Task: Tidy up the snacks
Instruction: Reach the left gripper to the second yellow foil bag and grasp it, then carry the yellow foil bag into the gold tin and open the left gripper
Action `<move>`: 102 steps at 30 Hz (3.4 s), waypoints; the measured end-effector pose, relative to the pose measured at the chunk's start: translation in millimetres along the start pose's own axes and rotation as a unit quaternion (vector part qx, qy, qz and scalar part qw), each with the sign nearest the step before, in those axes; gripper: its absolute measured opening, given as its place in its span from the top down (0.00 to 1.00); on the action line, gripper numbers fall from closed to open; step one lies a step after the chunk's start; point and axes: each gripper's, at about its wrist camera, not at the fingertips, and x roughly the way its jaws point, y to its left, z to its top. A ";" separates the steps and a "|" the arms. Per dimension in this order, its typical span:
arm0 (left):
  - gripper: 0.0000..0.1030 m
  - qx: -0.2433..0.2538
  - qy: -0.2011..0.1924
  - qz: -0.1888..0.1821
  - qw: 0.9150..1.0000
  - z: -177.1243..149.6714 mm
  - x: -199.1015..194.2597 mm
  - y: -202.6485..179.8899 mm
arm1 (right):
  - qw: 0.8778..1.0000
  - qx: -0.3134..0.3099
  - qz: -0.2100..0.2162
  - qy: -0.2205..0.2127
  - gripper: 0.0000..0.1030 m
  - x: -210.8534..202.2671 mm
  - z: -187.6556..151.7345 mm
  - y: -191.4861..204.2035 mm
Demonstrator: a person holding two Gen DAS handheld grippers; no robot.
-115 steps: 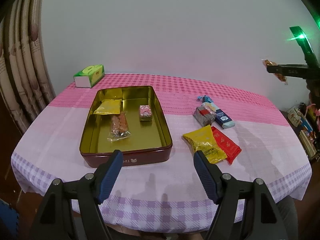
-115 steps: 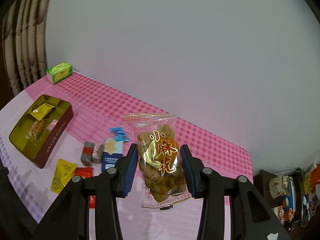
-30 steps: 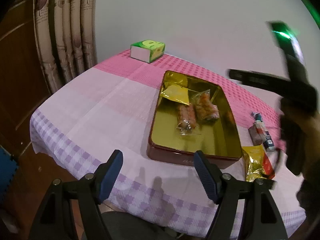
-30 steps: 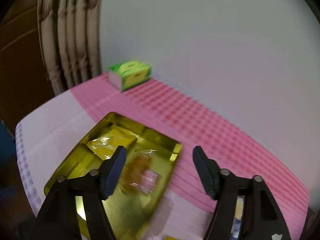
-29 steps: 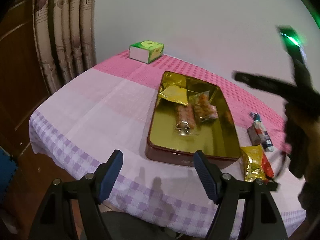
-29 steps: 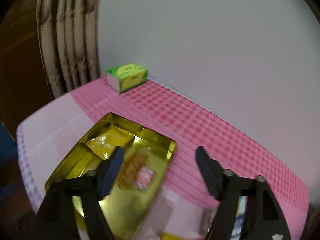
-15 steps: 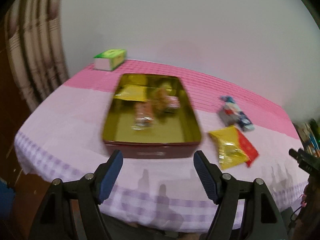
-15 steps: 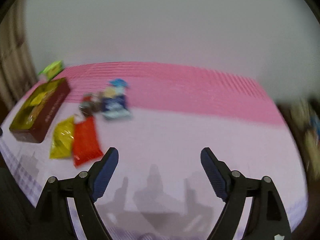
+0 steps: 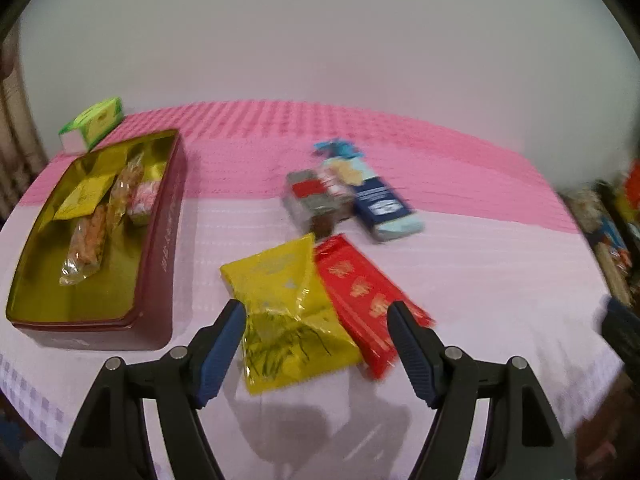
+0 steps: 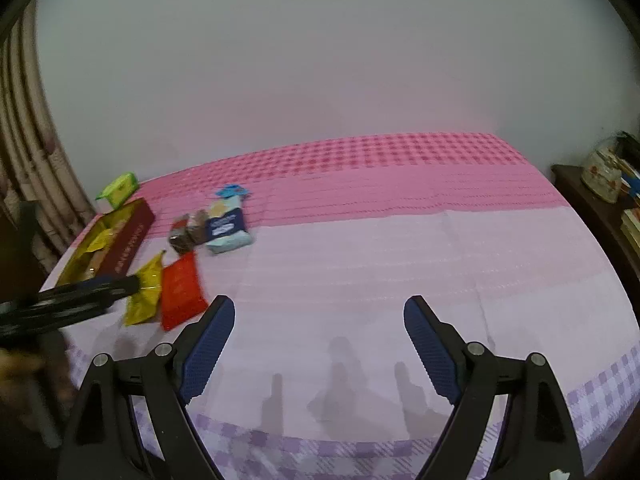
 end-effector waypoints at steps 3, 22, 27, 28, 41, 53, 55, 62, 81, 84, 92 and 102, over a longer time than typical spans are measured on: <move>0.28 -0.022 0.017 0.023 0.999 3.1 21.9 7.2 | 1.000 0.006 0.013 -0.007 0.17 -7.3 3.3 -1.5; 0.47 0.000 -0.005 -0.029 1.000 16.6 2.6 3.9 | 0.999 0.015 0.037 -0.006 0.16 -11.8 4.3 4.2; 0.47 0.014 -0.039 -0.028 0.999 45.5 -30.9 -1.3 | 0.999 0.014 0.038 0.004 0.16 -6.7 2.2 4.8; 0.47 0.015 -0.048 -0.027 0.998 52.4 -39.8 0.7 | 0.999 0.014 0.038 0.004 0.16 -6.8 1.8 4.0; 0.47 -0.014 -0.104 0.055 0.993 134.7 -103.3 78.5 | 0.999 0.023 0.040 0.004 0.15 -7.9 2.4 0.2; 0.47 -0.048 -0.071 0.098 0.992 107.9 -92.1 148.4 | 0.999 0.027 0.043 0.006 0.13 -8.4 1.7 2.5; 0.47 -0.048 -0.066 0.103 0.991 101.5 -88.8 154.8 | 0.999 0.026 0.043 0.007 0.13 -8.4 1.3 3.6; 0.47 -0.064 -0.039 0.119 0.990 75.0 -75.9 179.8 | 0.999 0.024 0.042 0.013 0.13 -5.0 0.0 5.4; 0.46 -0.075 0.006 0.153 0.985 44.6 -33.5 203.5 | 0.998 0.021 0.042 0.033 0.12 5.0 -6.5 6.4; 0.46 -0.076 0.011 0.155 0.985 41.4 -28.9 205.8 | 0.998 0.021 0.041 0.036 0.12 5.5 -7.5 6.3; 0.46 -0.076 0.023 0.160 0.984 37.1 -17.0 208.5 | 0.998 0.020 0.039 0.040 0.12 8.8 -8.9 7.8; 0.46 -0.077 0.026 0.163 0.983 35.3 -11.6 210.3 | 0.998 0.016 0.040 0.049 0.12 14.3 -12.0 8.9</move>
